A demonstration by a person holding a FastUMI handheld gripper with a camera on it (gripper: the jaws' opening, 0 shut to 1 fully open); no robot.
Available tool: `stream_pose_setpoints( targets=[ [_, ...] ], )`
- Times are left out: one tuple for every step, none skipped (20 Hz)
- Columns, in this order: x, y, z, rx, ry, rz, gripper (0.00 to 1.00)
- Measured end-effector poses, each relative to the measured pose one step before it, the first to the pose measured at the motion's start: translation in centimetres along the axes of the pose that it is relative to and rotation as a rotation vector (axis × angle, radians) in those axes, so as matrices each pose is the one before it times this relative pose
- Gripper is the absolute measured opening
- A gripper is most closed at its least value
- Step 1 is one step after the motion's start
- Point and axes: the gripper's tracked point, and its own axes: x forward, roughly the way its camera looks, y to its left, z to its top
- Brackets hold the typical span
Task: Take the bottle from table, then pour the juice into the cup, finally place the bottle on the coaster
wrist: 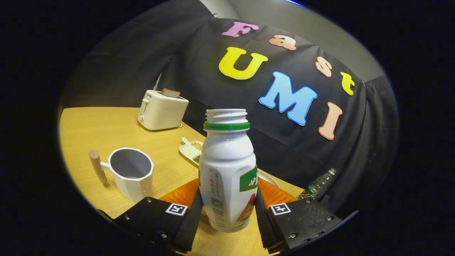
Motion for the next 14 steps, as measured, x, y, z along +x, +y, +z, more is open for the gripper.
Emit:
stream_pose_setpoints(
  targets=[
    [0.216, -0.046, 0.032, 0.03067, -0.00447, 0.00355, 0.7],
    [-0.001, -0.096, -0.106, 0.0309, -0.0044, 0.00278, 0.7],
    [0.13, -0.01, -0.113, 0.02435, -0.00156, 0.00291, 0.7],
    [0.157, -0.037, -0.138, 0.01868, 0.0016, 0.00125, 0.7],
    [0.144, -0.025, -0.21, 0.01788, -0.00009, 0.00128, 0.7],
    [0.161, -0.081, -0.176, 0.02115, -0.00049, 0.00127, 0.7],
    [0.231, -0.054, -0.232, 0.02237, -0.00228, 0.00145, 0.7],
    [0.237, -0.094, -0.06, 0.02501, -0.00344, 0.00219, 0.7],
    [0.187, -0.074, -0.089, 0.02852, -0.00461, 0.00363, 0.7],
    [0.215, -0.063, -0.017, 0.03171, -0.00652, 0.00451, 0.7],
    [0.154, 0.032, -0.053, 0.03232, -0.0056, 0.00711, 0.7],
    [0.236, -0.138, -0.051, 0.02789, -0.00168, 0.0028, 0.7],
    [0.216, -0.257, -0.183, 0.02057, 0.00079, -0.00062, 0.7],
    [0.176, -0.38, -0.098, 0.01003, 0.00162, -0.0066, 0.7]
  ],
)
